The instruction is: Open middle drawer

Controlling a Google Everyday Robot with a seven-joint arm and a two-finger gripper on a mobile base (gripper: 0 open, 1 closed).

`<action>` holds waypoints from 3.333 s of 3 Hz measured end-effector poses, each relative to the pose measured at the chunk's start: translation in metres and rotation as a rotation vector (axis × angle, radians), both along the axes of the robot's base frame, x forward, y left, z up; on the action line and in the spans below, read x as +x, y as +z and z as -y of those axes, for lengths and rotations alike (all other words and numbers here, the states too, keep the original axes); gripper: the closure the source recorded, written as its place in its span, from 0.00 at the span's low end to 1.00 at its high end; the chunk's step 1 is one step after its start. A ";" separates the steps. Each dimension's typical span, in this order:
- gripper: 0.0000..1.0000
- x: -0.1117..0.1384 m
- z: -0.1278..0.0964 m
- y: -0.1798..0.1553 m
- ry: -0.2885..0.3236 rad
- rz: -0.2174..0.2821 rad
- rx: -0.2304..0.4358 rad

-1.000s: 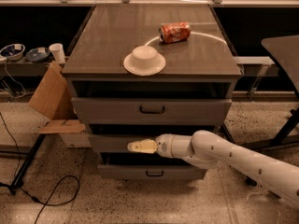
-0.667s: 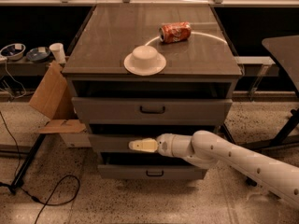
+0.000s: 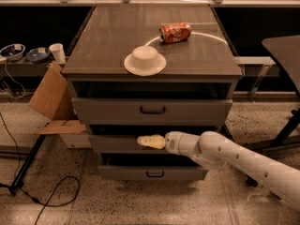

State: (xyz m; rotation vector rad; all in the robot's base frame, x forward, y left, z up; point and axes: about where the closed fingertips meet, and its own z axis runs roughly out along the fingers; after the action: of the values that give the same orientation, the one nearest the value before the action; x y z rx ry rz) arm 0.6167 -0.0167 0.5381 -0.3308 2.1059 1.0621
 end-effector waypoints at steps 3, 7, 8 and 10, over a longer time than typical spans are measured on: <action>0.00 0.043 0.033 0.000 -0.060 0.045 -0.003; 0.00 0.067 0.043 -0.039 -0.105 -0.073 -0.022; 0.00 0.069 0.049 -0.056 -0.127 -0.122 -0.042; 0.00 0.062 0.052 -0.059 -0.135 -0.164 -0.068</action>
Offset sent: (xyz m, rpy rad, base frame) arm 0.0490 -0.0473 0.0044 -0.0097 -0.0622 -0.0842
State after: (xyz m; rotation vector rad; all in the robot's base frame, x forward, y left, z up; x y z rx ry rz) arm 0.6783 -0.0692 0.4788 -0.1355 2.2794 0.9685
